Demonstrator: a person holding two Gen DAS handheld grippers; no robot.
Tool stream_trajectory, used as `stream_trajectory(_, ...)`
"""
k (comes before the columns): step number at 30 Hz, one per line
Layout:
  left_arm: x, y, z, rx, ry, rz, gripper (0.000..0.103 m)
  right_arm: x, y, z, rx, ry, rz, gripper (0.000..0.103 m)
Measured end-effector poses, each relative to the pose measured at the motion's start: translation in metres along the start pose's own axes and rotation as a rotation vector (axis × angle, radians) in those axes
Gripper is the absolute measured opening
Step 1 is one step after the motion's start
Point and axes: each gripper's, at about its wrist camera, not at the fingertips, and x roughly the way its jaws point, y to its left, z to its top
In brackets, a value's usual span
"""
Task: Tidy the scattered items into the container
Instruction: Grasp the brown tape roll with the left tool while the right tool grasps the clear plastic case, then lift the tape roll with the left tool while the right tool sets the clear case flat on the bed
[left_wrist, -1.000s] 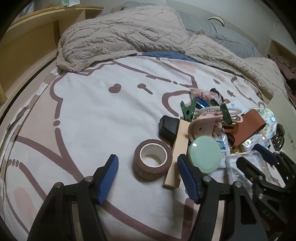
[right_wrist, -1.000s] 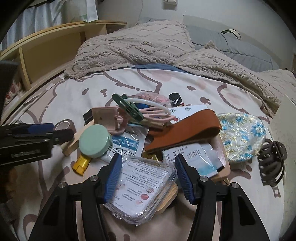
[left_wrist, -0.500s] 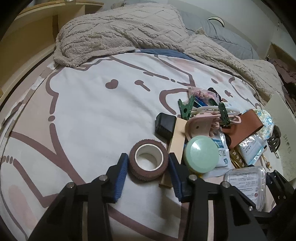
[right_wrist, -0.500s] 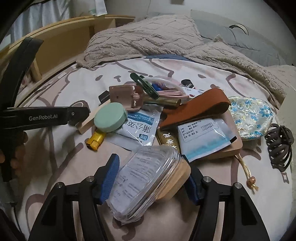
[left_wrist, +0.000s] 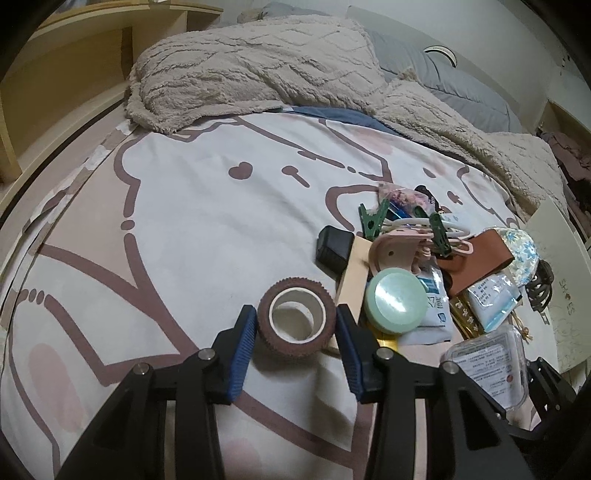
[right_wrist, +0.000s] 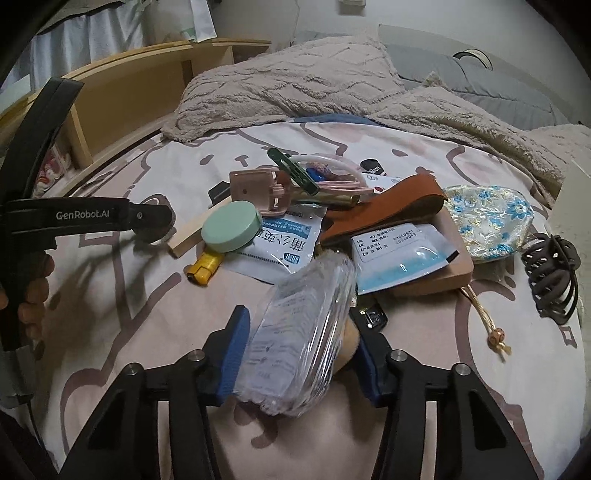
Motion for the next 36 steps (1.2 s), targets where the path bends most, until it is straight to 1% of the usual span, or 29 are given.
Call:
stream_trajectory(4, -0.006, -0.009, -0.004, 0.016, -0.003, -0.008, 0.043, -0.008, -0.001, -0.002, 0.005, -0.023, -0.001, 0.045)
stream_trajectory(8, -0.013, -0.022, -0.008, 0.039, -0.013, -0.027, 0.043, -0.023, -0.001, -0.005, 0.005, -0.06, 0.006, 0.034)
stream_trajectory(12, -0.02, -0.037, -0.012, 0.065, -0.023, -0.054, 0.043, -0.036, -0.002, -0.011, 0.026, -0.067, 0.037, 0.028)
stream_trajectory(16, -0.025, -0.049, -0.016, 0.089, -0.029, -0.068, 0.043, -0.046, -0.004, -0.016, 0.045, -0.062, 0.056, 0.026)
stream_trajectory(22, -0.031, -0.061, -0.022, 0.097, -0.035, -0.086, 0.043, -0.056, -0.011, -0.023, 0.086, -0.045, 0.075, 0.025)
stream_trajectory(27, -0.034, -0.066, -0.029, 0.102, -0.028, -0.093, 0.043, -0.069, -0.016, -0.03, 0.112, -0.047, 0.075, 0.024)
stream_trajectory(30, -0.037, -0.069, -0.033, 0.106, -0.027, -0.101, 0.043, -0.075, -0.025, -0.036, 0.153, -0.037, 0.081, 0.024)
stream_trajectory(36, -0.045, -0.082, -0.045, 0.129, -0.023, -0.13, 0.043, -0.089, -0.05, -0.054, 0.28, -0.015, 0.127, 0.024)
